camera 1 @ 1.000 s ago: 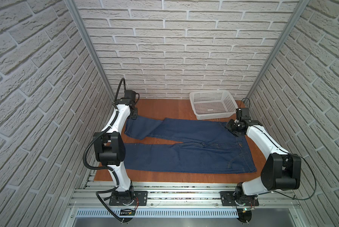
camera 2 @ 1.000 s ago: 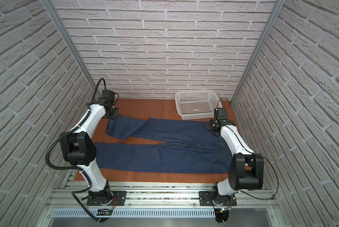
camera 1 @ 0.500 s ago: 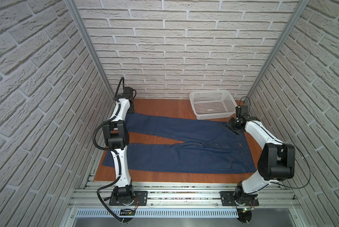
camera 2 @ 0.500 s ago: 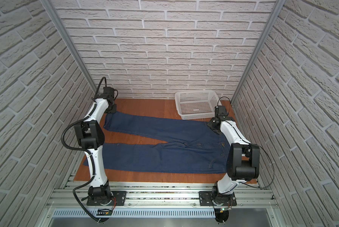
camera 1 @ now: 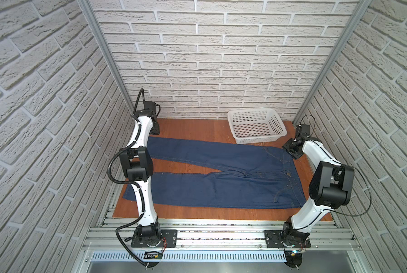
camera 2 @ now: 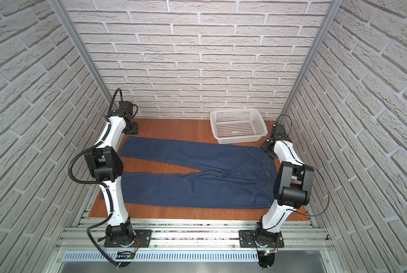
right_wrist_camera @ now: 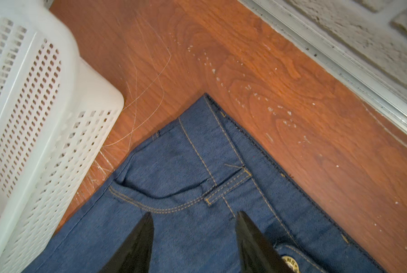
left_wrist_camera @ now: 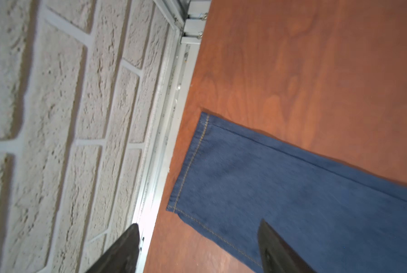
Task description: Fold and stack the trousers
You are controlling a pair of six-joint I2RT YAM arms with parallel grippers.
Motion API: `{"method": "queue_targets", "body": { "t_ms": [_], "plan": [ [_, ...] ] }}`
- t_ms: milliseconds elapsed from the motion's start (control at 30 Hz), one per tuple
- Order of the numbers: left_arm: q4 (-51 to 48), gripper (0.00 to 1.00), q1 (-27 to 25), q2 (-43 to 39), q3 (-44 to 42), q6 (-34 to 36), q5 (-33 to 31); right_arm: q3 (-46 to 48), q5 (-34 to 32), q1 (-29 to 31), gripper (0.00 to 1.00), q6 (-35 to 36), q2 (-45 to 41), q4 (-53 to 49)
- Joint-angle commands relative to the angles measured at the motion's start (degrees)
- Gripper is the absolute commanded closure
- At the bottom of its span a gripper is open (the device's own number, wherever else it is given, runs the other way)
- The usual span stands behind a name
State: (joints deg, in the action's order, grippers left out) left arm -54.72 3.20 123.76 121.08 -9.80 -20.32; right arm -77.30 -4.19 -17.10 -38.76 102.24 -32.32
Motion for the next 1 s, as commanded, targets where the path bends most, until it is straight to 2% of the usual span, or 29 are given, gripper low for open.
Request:
{"method": "queue_targets", "body": {
  "t_ms": [0,200,333,467,600,700,967],
  "plan": [
    [2.63,0.23,-1.36,-6.35,-7.05,-3.4,8.81,-1.73,1.46,-0.7,0.44,-0.86,2.84,1.46],
    [5.28,0.26,-4.05,-4.85,-14.25,-6.91,14.79,-4.21,2.07,-2.52,0.45,-0.31,7.7,1.91],
    [5.86,0.27,-4.17,-3.67,-16.52,-7.76,15.33,-6.32,2.23,-4.4,0.47,2.77,10.17,1.27],
    [5.71,0.32,-3.49,-1.58,-17.35,-8.08,15.46,-7.03,3.79,-5.65,0.49,4.9,12.39,1.0],
    [5.39,0.35,-2.59,0.6,-17.8,-8.3,15.97,-8.54,6.43,-6.42,0.5,6.43,14.98,0.8],
    [5.03,0.36,-2.41,1.77,-17.88,-8.22,16.04,-10.76,8.79,-6.5,0.54,8.01,17.37,-0.2],
    [4.5,0.36,-2.04,2.97,-17.96,-8.13,16.42,-10.54,9.33,-6.6,0.59,8.29,19.34,-0.35]
  ]
}}
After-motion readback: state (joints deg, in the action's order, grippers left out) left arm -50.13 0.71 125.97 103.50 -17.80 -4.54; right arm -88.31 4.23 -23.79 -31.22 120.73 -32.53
